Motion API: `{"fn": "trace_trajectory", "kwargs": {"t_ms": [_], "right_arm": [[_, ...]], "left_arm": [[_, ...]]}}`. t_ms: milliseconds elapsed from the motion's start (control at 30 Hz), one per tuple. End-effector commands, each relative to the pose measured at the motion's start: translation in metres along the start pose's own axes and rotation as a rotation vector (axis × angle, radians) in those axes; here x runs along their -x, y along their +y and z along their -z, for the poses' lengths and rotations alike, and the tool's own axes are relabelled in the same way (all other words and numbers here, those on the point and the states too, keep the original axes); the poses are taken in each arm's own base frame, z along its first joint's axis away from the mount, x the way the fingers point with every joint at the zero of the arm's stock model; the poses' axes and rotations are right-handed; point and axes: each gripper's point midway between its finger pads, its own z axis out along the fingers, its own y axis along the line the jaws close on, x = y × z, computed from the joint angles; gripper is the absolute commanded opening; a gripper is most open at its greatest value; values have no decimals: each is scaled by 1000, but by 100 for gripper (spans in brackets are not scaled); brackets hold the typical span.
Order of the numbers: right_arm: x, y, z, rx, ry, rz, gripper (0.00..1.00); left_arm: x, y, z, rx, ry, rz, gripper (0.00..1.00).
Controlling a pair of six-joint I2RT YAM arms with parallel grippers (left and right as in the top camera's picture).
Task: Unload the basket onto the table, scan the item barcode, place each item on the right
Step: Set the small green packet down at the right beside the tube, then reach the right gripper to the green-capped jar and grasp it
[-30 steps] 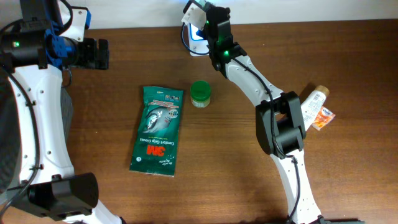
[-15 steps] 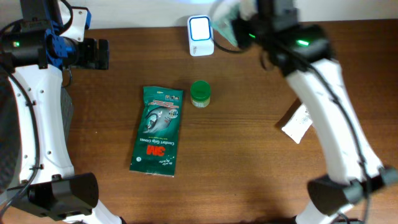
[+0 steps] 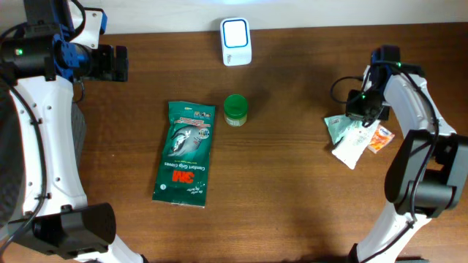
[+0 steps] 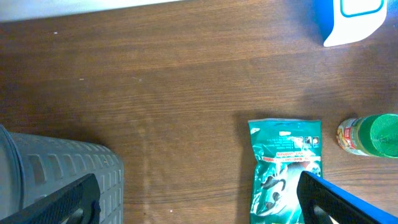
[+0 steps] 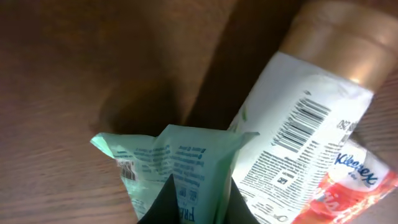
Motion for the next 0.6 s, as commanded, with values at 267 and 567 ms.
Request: {"fn": "trace_trajectory", "kwargs": {"t_ms": [267, 567], "right_arm": [[34, 78, 153, 84, -147, 266, 99], [-15, 328, 94, 322, -189, 304, 99]], "left_arm": [[1, 2, 4, -1, -10, -11, 99], [1, 2, 4, -1, -10, -11, 99]]}}
